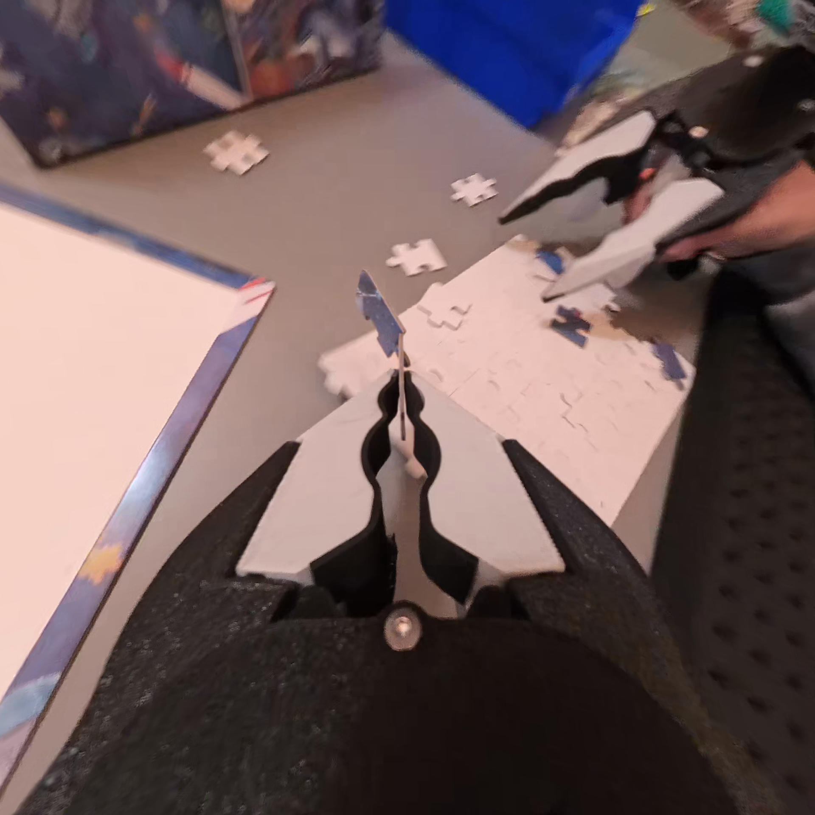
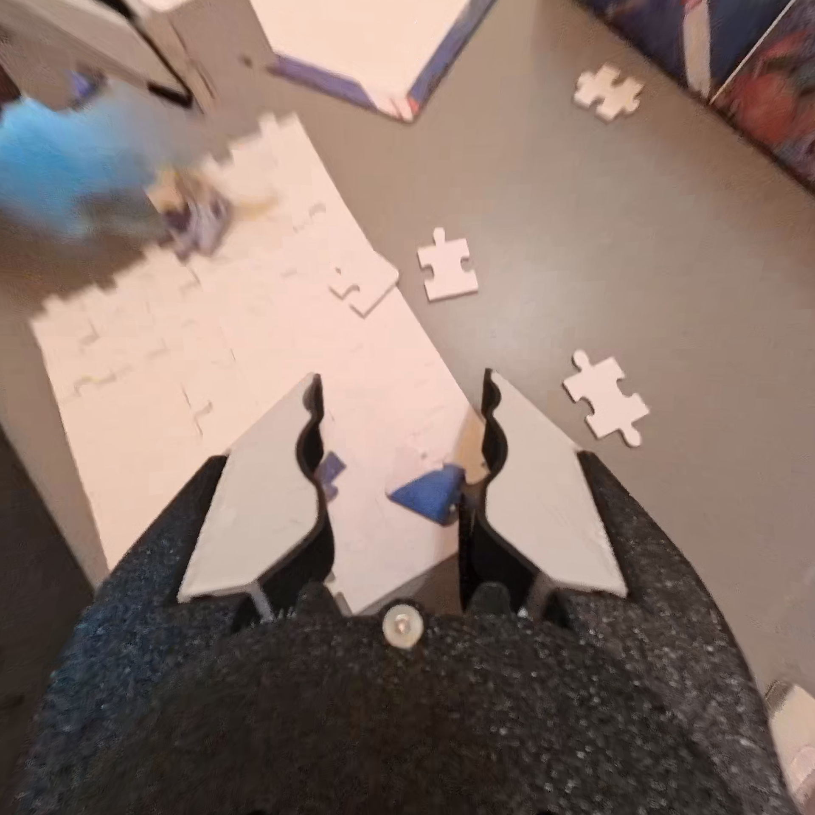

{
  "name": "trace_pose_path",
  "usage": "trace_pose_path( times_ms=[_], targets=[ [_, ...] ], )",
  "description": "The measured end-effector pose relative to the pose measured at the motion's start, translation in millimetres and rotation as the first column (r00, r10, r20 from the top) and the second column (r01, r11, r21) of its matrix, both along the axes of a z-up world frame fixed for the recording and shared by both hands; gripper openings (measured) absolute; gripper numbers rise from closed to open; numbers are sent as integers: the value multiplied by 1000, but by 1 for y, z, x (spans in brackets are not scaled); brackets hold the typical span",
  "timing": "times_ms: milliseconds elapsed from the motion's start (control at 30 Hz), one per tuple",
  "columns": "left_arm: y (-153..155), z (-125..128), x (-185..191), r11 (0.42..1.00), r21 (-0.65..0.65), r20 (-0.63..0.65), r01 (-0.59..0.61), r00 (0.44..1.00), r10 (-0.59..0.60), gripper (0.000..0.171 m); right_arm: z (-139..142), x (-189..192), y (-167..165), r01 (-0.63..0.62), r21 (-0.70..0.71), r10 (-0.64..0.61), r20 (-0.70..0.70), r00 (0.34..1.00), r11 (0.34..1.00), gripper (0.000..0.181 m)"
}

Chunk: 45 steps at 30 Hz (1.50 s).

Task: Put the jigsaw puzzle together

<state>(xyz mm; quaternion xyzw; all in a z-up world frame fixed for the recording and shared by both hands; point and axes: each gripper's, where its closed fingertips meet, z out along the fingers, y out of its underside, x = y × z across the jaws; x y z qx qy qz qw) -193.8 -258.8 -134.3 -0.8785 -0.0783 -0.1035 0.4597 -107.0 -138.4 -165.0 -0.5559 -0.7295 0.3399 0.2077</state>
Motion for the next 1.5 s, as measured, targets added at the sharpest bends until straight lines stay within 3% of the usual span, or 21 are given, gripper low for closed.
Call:
trace_pose_path(
  times_ms=[100, 167, 233, 333, 400, 433, 567, 600, 633, 700, 767, 900, 1000, 1100, 1233, 1367, 1433, 1500],
  targets=[
    [6, 16, 18, 993, 77, -49, 90, 995, -87, 1, 62, -14, -40, -134, -162, 96, -224, 970, 978, 67],
    [9, 23, 33, 982, 111, -67, 155, 987, -148, 1, 75, -19, -72, -253, -168, 202, -269, 942, 953, 80],
    [10, 27, 51, 960, 127, -108, 248, 966, -235, 1, 73, -30, -90, -312, -76, 280, -275, 920, 947, 88],
    [9, 31, 66, 936, 142, -172, 322, 939, -297, 1, 66, -36, -103, -380, -8, 363, -277, 889, 925, 59],
    [6, 30, 69, 930, 141, -168, 340, 934, -316, 1, 56, -33, -102, -404, -10, 392, -213, 895, 915, 20],
    [6, 25, 61, 943, 116, -182, 311, 940, -288, 1, 57, -33, -96, -393, 4, 384, -220, 897, 920, 3],
    [-7, -10, -2, 997, -66, -225, 48, 973, -62, 1, 88, -17, -83, -397, -140, 332, -340, 880, 907, 0],
    [-13, -18, -11, 994, -110, -232, 0, 972, -26, 4, 79, -14, -74, -365, -132, 317, -287, 904, 922, 1],
    [-17, -25, -11, 989, -145, -230, 4, 973, -38, 25, 64, -9, -66, -344, -110, 319, -200, 927, 932, 4],
    [-17, -29, 6, 984, -160, -205, 75, 973, -108, 60, 29, -6, -39, -252, 25, 253, -19, 967, 967, 57],
    [-16, -30, 27, 971, -170, -137, 170, 971, -194, 84, 10, -1, -14, -204, 162, 195, 73, 978, 966, 80],
    [-24, -35, 37, 953, -216, -167, 214, 953, -252, 76, 2, 20, 23, -124, 239, 100, 114, 989, 963, 73],
    [-29, -28, 41, 961, -188, -177, 201, 956, -235, 71, 1, 37, 36, -62, 171, 43, 110, 993, 983, 70],
    [-37, -24, 46, 953, -199, -162, 231, 951, -264, 92, 1, 64, 25, -84, 53, 77, 120, 990, 995, 74],
    [-49, -35, 63, 889, -275, -83, 367, 912, -402, 97, -3, 103, 12, -149, 44, 138, 191, 972, 988, 77],
    [-67, -45, 77, 834, -341, -63, 433, 875, -480, 64, 1, 137, -29, -304, -14, 300, 220, 928, 953, 40],
    [-66, -47, 77, 856, -327, -107, 401, 884, -455, 59, -15, 139, -20, -297, 127, 254, 279, 926, 946, 36],
    [-64, -48, 76, 867, -339, -150, 365, 889, -433, 54, -12, 131, -31, -298, 89, 269, 250, 930, 950, 24]
  ],
)
